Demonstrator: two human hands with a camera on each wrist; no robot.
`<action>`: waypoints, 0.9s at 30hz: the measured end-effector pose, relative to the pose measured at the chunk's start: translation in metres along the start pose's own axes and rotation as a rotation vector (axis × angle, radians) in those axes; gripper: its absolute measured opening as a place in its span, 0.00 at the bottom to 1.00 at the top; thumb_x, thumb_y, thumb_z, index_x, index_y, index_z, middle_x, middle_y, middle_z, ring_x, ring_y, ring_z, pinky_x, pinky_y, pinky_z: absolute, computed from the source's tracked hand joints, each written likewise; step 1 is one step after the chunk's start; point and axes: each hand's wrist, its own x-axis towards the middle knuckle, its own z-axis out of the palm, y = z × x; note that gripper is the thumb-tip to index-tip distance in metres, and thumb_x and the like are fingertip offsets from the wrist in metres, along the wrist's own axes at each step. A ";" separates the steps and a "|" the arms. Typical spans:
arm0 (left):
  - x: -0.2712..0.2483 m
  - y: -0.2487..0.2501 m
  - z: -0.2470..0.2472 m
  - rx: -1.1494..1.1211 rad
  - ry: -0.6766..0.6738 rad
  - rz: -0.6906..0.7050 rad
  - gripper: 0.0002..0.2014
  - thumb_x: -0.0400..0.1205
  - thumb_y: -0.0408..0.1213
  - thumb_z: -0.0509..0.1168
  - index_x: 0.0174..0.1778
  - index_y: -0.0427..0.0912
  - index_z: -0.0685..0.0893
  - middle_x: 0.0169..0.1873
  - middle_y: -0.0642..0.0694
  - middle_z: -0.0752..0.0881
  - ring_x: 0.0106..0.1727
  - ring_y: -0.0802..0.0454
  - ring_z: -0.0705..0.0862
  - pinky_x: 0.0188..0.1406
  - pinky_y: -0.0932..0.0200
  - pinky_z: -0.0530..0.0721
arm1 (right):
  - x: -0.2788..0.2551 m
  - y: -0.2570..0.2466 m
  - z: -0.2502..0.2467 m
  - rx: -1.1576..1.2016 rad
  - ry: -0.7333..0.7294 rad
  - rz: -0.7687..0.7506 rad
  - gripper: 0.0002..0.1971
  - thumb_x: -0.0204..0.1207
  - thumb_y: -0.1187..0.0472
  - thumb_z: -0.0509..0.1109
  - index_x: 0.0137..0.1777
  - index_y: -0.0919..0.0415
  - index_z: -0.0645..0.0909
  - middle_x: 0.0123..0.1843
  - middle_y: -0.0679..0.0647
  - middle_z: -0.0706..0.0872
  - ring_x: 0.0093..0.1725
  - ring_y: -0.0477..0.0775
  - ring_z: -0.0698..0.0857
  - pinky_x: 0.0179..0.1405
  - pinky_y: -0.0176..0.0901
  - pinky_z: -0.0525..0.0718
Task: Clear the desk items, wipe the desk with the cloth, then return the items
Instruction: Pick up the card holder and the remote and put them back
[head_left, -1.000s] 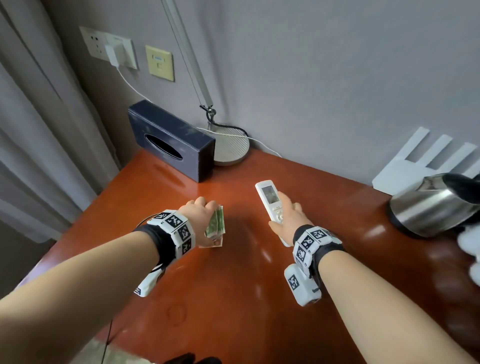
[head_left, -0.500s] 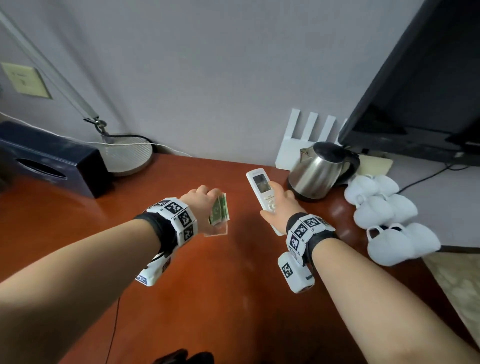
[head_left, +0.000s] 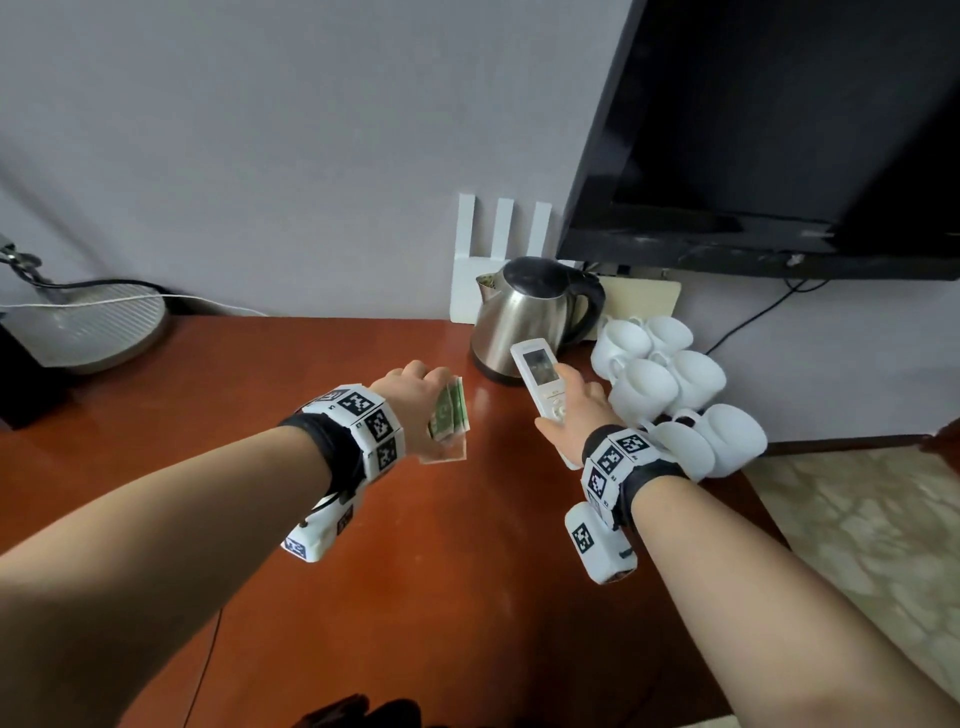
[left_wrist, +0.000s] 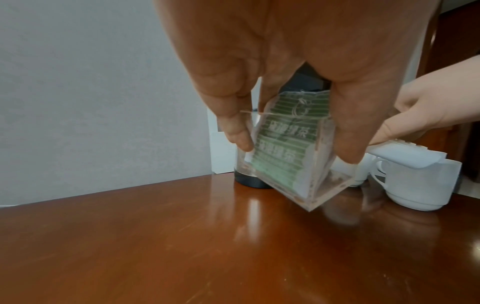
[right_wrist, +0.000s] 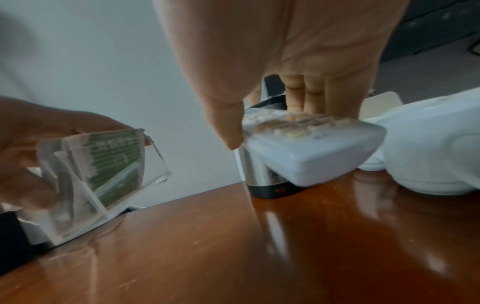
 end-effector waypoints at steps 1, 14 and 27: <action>0.004 0.005 0.001 0.005 -0.008 0.001 0.49 0.70 0.53 0.74 0.81 0.47 0.53 0.73 0.44 0.68 0.72 0.45 0.71 0.69 0.49 0.77 | 0.003 0.007 0.001 -0.005 0.000 0.019 0.37 0.78 0.52 0.65 0.81 0.47 0.48 0.72 0.60 0.66 0.68 0.62 0.73 0.66 0.55 0.75; 0.043 0.034 0.010 0.046 -0.042 0.006 0.48 0.70 0.55 0.74 0.81 0.47 0.55 0.70 0.45 0.70 0.69 0.46 0.73 0.66 0.49 0.79 | 0.051 0.048 0.026 0.022 -0.074 0.229 0.34 0.79 0.52 0.64 0.80 0.47 0.49 0.72 0.61 0.64 0.70 0.64 0.71 0.71 0.58 0.71; 0.094 0.042 0.020 0.046 -0.083 0.031 0.49 0.69 0.59 0.72 0.81 0.48 0.54 0.71 0.45 0.69 0.71 0.46 0.72 0.66 0.50 0.78 | 0.089 0.056 0.039 -0.027 -0.165 0.340 0.32 0.80 0.54 0.63 0.79 0.48 0.51 0.73 0.63 0.62 0.71 0.65 0.70 0.67 0.56 0.73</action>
